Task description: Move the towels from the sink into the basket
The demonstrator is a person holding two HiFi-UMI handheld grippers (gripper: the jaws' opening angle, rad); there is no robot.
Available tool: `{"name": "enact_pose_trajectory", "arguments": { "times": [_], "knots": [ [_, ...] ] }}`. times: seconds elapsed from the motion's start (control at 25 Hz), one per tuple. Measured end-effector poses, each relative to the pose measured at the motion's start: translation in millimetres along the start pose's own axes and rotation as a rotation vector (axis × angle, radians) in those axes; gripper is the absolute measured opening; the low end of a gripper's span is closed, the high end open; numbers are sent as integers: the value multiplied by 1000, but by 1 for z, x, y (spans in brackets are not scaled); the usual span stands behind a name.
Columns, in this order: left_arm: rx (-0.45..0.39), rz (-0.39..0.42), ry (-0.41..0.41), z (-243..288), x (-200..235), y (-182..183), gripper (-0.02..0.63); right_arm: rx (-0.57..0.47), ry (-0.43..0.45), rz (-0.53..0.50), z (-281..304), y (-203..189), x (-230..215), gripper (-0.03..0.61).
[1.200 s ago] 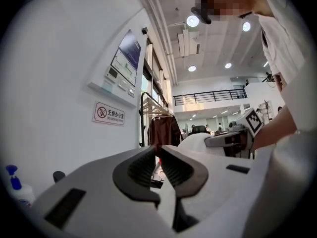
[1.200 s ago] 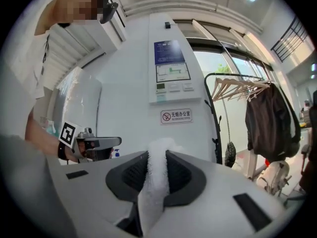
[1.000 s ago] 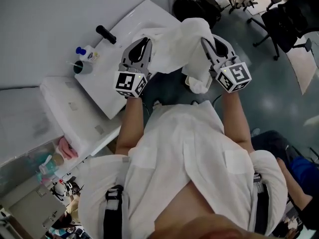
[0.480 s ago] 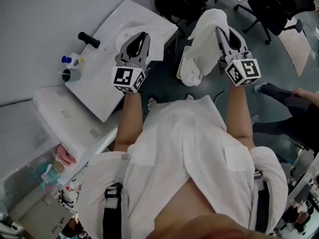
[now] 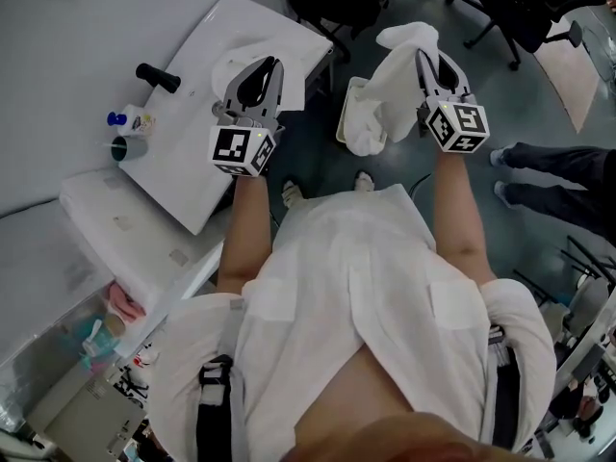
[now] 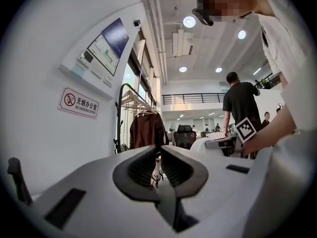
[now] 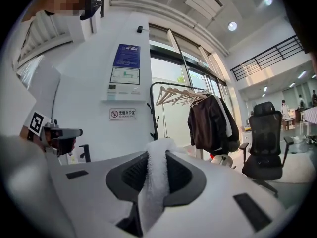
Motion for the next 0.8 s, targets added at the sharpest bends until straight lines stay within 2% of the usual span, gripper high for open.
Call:
{"name": "enact_pose_trajectory", "arguments": {
  "times": [0.4,0.52,0.6,0.8],
  "knots": [
    [3,13,48,-13,13,2,38,112,-35,51,22,-47,2,89],
    [0,12,79,-25,22,1,38,159,-52,69,29,-64,3,114],
    [-3,10,101,-33,29,0,38,166,-61,86,34,-70,3,140],
    [-11,8,147,-55,49,0,38,141,-64,73,46,-62,15,141]
  ]
}}
Point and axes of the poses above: the fingertips, and each gripper's own axes: z forward along the fingers, x to its left, y out of its top, the point moved 5 cm from there along -z, backward along the fingers, and after that the axes turned 1 degree about -z, right-handed, at the moved point
